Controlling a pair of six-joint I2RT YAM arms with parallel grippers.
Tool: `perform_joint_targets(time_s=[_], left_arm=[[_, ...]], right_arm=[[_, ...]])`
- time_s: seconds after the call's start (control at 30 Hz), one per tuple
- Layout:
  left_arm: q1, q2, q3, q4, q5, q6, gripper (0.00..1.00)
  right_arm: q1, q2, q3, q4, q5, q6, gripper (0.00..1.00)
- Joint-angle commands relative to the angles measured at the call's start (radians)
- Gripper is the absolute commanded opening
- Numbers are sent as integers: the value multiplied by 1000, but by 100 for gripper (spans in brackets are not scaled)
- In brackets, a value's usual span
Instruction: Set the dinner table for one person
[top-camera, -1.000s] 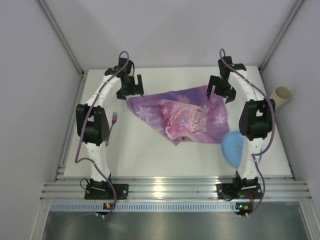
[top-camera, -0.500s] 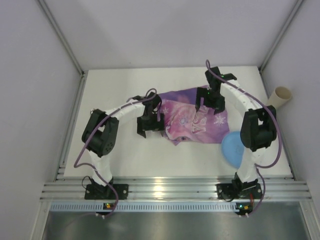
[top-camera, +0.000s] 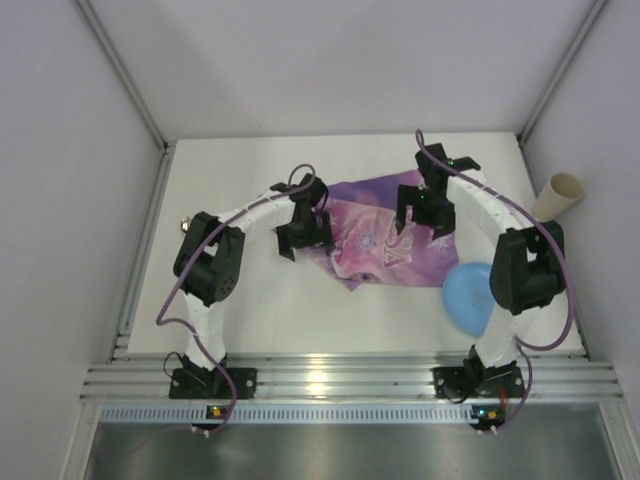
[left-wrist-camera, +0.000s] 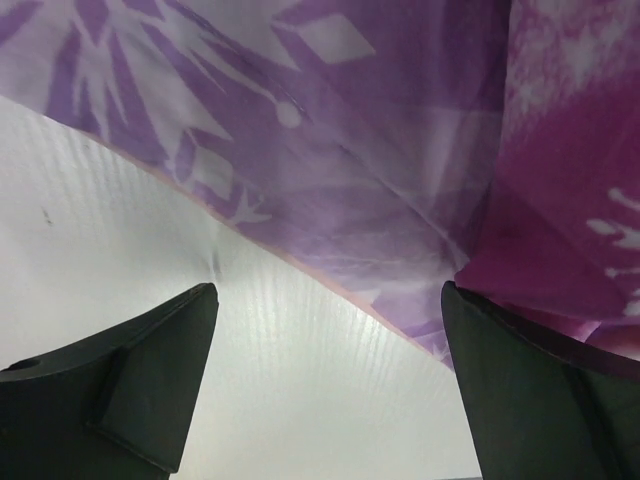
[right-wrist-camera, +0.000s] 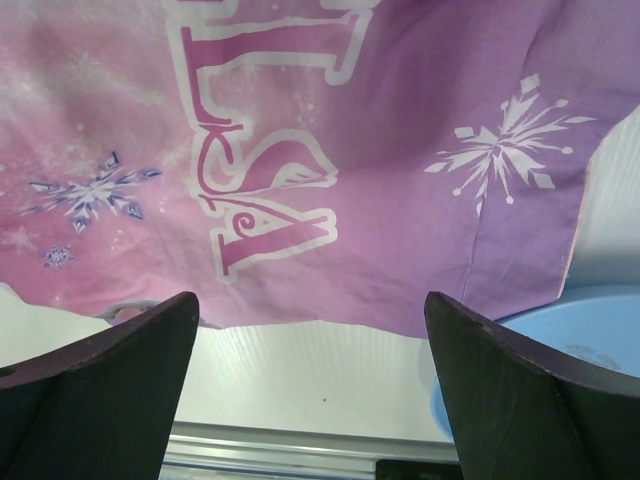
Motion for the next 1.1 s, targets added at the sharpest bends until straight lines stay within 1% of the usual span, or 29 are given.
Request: perform_joint_targets(time_s=[0.0, 0.03, 0.07, 0.13, 0.17, 0.2, 0.27, 0.3, 0.33, 0.37, 0.43, 0.5, 0.57, 0.7, 0.83, 0.87, 0.93, 0.97, 1.0, 1.03, 1.07], left_arm=[[3, 48, 83, -83, -135, -21, 99], [1, 88, 97, -100, -148, -18, 98], [0, 103, 114, -111, -176, -7, 94], [-10, 151, 123, -137, -202, 5, 89], [-13, 163, 116, -137, -216, 11, 81], [-13, 168, 105, -131, -213, 14, 77], [-13, 183, 73, -91, -189, 28, 74], [-13, 189, 68, -86, -181, 31, 67], [-13, 208, 68, -83, -176, 42, 64], [-13, 212, 71, -80, -169, 49, 57], [-13, 225, 76, -80, -159, 69, 39], [-10, 223, 83, -91, -162, 86, 0], [-8, 208, 93, -101, -167, 126, 0], [3, 125, 100, -193, -257, 189, 0], [12, 59, 103, -307, -411, 276, 0], [15, 48, 94, -322, -485, 290, 0], [15, 24, 77, -367, -568, 324, 0], [17, 18, 71, -374, -637, 333, 0], [20, 10, 65, -382, -668, 341, 0], [21, 7, 57, -396, -690, 346, 1], [24, 2, 56, -402, -725, 343, 10]], right_arm=[[1, -66, -19, 23, 9, -22, 95], [1, -67, -22, 23, 6, -25, 95], [1, -72, -26, 21, 6, -27, 95], [2, -78, -36, 19, 9, -36, 95], [-1, -84, -43, 19, 10, -37, 95], [-1, -87, -45, 21, 13, -39, 95], [-1, -90, -49, 23, 12, -40, 95], [-2, -90, -49, 21, 10, -40, 95], [-3, -89, -49, 23, 7, -40, 95], [-3, -87, -49, 23, 7, -42, 95], [-2, -81, -43, 24, 7, -40, 95], [-3, -75, -36, 29, 6, -39, 95], [-1, -57, -33, 42, 0, -33, 95], [-2, -11, -59, 104, -34, -16, 96], [-6, 87, -57, 135, -48, -2, 95], [-9, 94, -53, 141, -52, 3, 95], [-10, 97, -53, 156, -66, 9, 95], [-10, 97, -49, 158, -69, 10, 95], [-12, 95, -46, 158, -71, 12, 95], [-10, 91, -43, 158, -72, 12, 95], [-12, 91, -42, 156, -74, 10, 95]])
